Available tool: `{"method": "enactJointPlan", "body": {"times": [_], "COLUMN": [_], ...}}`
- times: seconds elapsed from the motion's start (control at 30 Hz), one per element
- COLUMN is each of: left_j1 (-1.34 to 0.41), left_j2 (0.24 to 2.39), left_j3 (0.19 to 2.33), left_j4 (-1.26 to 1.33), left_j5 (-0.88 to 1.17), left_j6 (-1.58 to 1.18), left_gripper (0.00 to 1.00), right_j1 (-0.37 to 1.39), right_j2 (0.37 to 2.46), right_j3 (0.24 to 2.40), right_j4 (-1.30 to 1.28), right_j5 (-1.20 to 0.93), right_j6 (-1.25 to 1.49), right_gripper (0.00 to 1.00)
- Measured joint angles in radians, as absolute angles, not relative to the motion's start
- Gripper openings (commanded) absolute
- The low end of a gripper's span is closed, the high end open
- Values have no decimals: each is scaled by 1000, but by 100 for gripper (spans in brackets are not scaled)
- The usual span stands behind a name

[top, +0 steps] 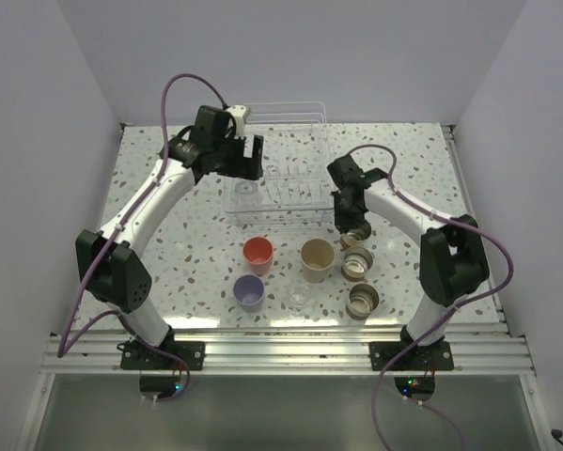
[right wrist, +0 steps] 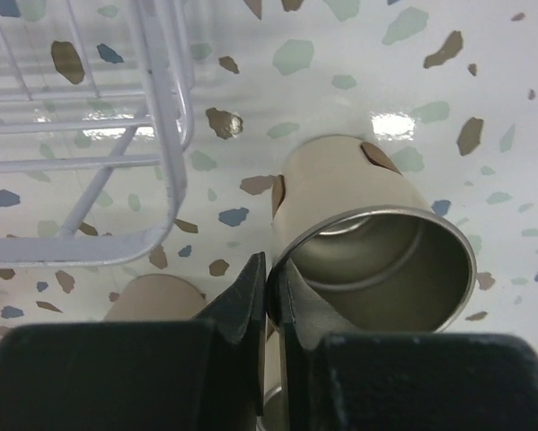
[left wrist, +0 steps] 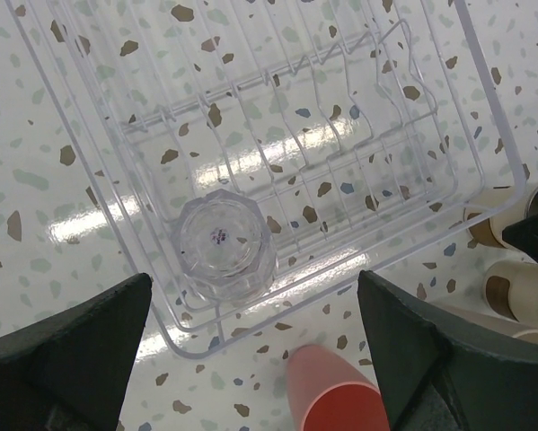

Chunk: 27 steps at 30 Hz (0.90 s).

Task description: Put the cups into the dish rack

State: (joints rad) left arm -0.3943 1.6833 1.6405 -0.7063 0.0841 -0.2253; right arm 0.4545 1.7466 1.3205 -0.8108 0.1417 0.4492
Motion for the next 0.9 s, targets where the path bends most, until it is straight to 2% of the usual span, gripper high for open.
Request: {"method": "enactJointPlan", "body": {"times": [0.23, 0.4, 0.53, 0.67, 0.9], "left_j1": [-392, -348, -279, -211, -179], "left_j2": [1683, 1676, 1614, 1578, 1628], "left_j3": [1671, 1644, 1473, 1259, 1145], "left_j4": [-687, -555, -247, 239, 863], "left_j5": [157, 360, 603, 814, 969], "left_j6": [-228, -305, -464, -767, -1218], "left_gripper": [100, 100, 100, 100, 100], "right_j1": [454, 454, 452, 451, 451], "right_j2": [1720, 1666, 1577, 1510, 1499], "right_j3": [1524, 1747, 1823, 1840, 1796], "right_j4": [-960, -1008, -973, -881, -638], "right_j5": [201, 179, 48, -121, -353], "right_j6": [435, 439, 466, 552, 747], "right_gripper": [0, 0, 0, 0, 0]}}
